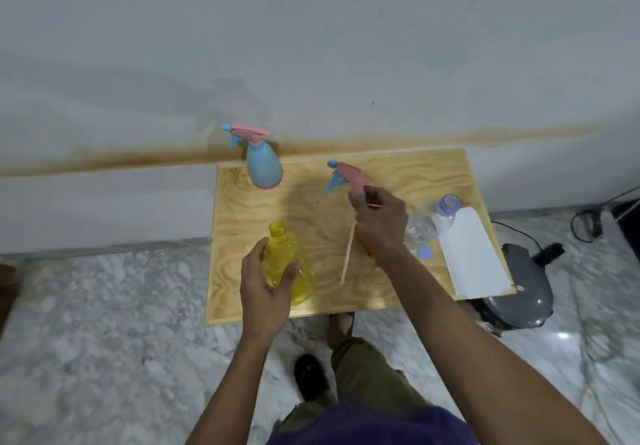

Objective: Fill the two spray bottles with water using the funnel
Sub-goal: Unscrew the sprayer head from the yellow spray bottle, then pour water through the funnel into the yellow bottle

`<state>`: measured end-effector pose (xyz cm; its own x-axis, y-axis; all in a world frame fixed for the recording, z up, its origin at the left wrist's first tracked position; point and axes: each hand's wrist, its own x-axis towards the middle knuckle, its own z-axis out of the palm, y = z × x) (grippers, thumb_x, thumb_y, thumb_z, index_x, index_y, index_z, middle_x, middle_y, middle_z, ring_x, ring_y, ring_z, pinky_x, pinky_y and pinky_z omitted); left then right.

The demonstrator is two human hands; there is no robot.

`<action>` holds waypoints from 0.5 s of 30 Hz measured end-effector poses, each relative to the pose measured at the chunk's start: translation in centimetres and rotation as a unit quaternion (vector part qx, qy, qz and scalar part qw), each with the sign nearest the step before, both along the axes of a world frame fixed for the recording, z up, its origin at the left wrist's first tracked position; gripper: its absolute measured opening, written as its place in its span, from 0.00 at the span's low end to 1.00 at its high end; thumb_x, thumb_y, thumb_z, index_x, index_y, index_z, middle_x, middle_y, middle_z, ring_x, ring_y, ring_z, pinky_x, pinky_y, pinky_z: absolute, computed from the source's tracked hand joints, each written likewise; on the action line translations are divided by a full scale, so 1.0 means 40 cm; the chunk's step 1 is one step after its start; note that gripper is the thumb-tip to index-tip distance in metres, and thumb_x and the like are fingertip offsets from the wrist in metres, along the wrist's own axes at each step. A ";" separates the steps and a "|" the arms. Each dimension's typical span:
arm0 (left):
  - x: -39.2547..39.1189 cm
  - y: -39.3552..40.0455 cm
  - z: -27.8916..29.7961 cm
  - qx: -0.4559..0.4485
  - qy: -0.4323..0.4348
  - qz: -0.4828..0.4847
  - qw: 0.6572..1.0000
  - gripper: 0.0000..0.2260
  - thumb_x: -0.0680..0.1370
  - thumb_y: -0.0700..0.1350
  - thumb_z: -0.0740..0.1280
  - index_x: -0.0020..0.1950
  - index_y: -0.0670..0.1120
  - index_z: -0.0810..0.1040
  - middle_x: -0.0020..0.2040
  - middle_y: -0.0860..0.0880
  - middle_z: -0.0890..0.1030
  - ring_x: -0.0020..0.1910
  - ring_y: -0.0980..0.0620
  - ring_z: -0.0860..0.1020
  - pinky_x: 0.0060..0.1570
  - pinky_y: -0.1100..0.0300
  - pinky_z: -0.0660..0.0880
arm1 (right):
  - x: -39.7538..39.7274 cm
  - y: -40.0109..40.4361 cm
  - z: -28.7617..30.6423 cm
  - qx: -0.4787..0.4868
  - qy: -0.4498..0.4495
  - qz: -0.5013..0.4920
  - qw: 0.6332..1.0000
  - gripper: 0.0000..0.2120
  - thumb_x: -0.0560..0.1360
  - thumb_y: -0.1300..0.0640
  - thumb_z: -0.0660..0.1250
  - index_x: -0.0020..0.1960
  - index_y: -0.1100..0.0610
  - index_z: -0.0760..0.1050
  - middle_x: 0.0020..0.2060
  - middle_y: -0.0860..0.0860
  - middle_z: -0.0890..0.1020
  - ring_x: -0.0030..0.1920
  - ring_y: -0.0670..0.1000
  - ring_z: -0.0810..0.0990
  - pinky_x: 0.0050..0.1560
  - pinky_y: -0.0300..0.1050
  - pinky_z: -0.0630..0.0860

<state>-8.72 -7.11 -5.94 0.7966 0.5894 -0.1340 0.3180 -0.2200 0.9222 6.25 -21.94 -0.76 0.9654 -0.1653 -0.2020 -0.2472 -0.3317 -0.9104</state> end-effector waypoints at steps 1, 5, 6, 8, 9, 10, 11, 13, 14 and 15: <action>0.009 0.000 -0.008 -0.002 0.005 0.000 1.000 0.27 0.74 0.49 0.76 0.71 0.53 0.70 0.64 0.54 0.74 0.63 0.52 0.75 0.61 0.44 0.76 | 0.002 0.006 -0.032 -0.022 0.014 0.018 0.999 0.09 0.75 0.51 0.72 0.50 0.56 0.84 0.36 0.47 0.83 0.39 0.50 0.81 0.44 0.46 0.76; 0.044 -0.002 -0.027 -0.001 0.015 -0.003 1.000 0.29 0.75 0.49 0.75 0.73 0.52 0.68 0.66 0.52 0.73 0.63 0.52 0.75 0.58 0.43 0.78 | 0.019 0.043 -0.138 -0.115 0.072 0.094 0.986 0.09 0.77 0.56 0.69 0.48 0.61 0.83 0.40 0.54 0.83 0.43 0.55 0.80 0.43 0.45 0.67; 0.052 -0.002 -0.032 -0.001 0.017 -0.005 1.000 0.30 0.75 0.48 0.75 0.74 0.51 0.68 0.66 0.51 0.73 0.64 0.54 0.75 0.58 0.43 0.78 | 0.025 0.051 -0.159 -0.134 0.091 0.107 0.981 0.09 0.77 0.56 0.68 0.47 0.62 0.82 0.41 0.56 0.83 0.44 0.56 0.80 0.42 0.45 0.63; 0.066 0.001 -0.042 0.009 0.020 -0.014 1.000 0.31 0.75 0.50 0.74 0.75 0.52 0.67 0.66 0.52 0.72 0.65 0.56 0.74 0.59 0.44 0.78 | 0.037 0.064 -0.191 -0.162 0.123 0.118 0.972 0.11 0.78 0.56 0.67 0.49 0.63 0.82 0.45 0.58 0.83 0.46 0.56 0.78 0.41 0.42 0.59; 0.073 0.002 -0.048 0.016 0.022 -0.019 0.999 0.31 0.74 0.51 0.74 0.75 0.52 0.67 0.66 0.53 0.71 0.65 0.56 0.74 0.59 0.43 0.78 | 0.042 0.069 -0.203 -0.172 0.131 0.119 0.969 0.11 0.79 0.56 0.66 0.50 0.64 0.81 0.46 0.58 0.83 0.47 0.56 0.78 0.40 0.41 0.58; 0.078 0.004 -0.055 0.019 0.025 -0.023 0.999 0.30 0.74 0.51 0.74 0.75 0.53 0.67 0.65 0.53 0.72 0.65 0.55 0.74 0.59 0.42 0.78 | 0.049 0.074 -0.211 -0.183 0.140 0.122 0.966 0.11 0.79 0.57 0.65 0.51 0.64 0.81 0.47 0.58 0.83 0.48 0.56 0.78 0.41 0.40 0.58; 0.083 0.005 -0.060 0.020 0.027 -0.025 0.999 0.30 0.74 0.51 0.74 0.74 0.53 0.68 0.65 0.53 0.72 0.65 0.54 0.74 0.59 0.41 0.78 | 0.055 0.079 -0.219 -0.196 0.145 0.126 0.962 0.10 0.79 0.59 0.64 0.51 0.65 0.80 0.49 0.59 0.83 0.50 0.57 0.79 0.42 0.42 0.60; 0.090 0.003 -0.067 0.022 0.027 -0.028 0.999 0.30 0.74 0.50 0.74 0.73 0.53 0.68 0.65 0.53 0.72 0.66 0.53 0.74 0.58 0.41 0.78 | 0.068 0.088 -0.228 -0.226 0.150 0.150 0.951 0.10 0.79 0.62 0.62 0.52 0.66 0.80 0.51 0.62 0.83 0.53 0.61 0.79 0.47 0.48 0.67; 0.093 0.001 -0.069 0.026 0.026 -0.032 0.999 0.30 0.74 0.49 0.74 0.73 0.53 0.68 0.66 0.53 0.72 0.66 0.53 0.74 0.58 0.41 0.78 | 0.073 0.090 -0.227 -0.240 0.151 0.164 0.945 0.10 0.79 0.63 0.61 0.53 0.67 0.79 0.52 0.63 0.82 0.55 0.62 0.79 0.50 0.50 0.70; 0.095 0.000 -0.071 0.028 0.025 -0.036 0.999 0.29 0.74 0.49 0.74 0.73 0.52 0.68 0.66 0.52 0.72 0.66 0.53 0.74 0.58 0.41 0.78 | 0.079 0.094 -0.225 -0.252 0.151 0.174 0.940 0.11 0.79 0.64 0.60 0.54 0.67 0.79 0.53 0.63 0.82 0.56 0.63 0.79 0.52 0.51 0.72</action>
<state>-4.94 -7.13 -8.77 0.8300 0.5391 -0.1429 0.3449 -0.2947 0.8912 9.43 -18.19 -9.76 0.8903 0.0021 -0.4554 -0.2651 -0.8108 -0.5219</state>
